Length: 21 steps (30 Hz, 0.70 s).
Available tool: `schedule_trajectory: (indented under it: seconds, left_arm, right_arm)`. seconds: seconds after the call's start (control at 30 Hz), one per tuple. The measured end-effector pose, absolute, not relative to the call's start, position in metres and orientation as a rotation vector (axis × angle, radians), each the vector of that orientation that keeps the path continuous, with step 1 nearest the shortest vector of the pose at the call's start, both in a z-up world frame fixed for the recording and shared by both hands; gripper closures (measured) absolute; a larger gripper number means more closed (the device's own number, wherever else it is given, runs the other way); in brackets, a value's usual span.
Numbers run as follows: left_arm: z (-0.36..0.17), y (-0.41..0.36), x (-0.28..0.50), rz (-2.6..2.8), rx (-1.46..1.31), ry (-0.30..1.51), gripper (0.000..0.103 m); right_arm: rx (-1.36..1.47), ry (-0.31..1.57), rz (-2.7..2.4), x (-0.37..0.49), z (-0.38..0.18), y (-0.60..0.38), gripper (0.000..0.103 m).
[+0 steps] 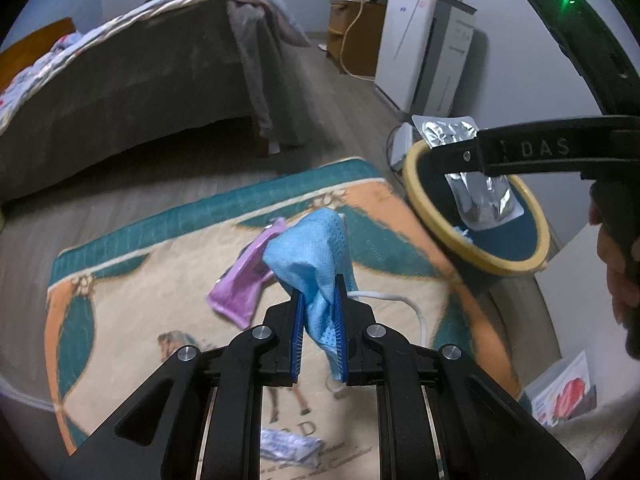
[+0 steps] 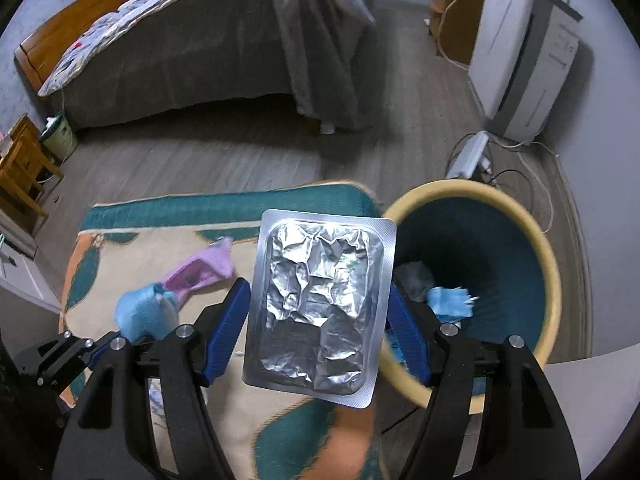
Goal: Collect trash
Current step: 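Carry the blister pack and mask over the bin and open both tools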
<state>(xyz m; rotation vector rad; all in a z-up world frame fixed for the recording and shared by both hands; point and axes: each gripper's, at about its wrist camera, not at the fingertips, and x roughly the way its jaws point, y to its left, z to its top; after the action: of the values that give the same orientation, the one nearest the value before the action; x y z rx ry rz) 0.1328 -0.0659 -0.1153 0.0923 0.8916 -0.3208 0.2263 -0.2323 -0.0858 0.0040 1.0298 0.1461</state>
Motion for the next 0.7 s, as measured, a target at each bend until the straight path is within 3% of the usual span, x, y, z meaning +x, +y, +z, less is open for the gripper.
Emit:
schedule_trajectory:
  seconds: [0.7]
  left_arm:
    - [-0.093,-0.195,0.121,-0.543,0.147,0.859,0.089]
  right_arm:
    - [0.192,1.027,-0.019,0.235,-0.097,-0.388,0.035]
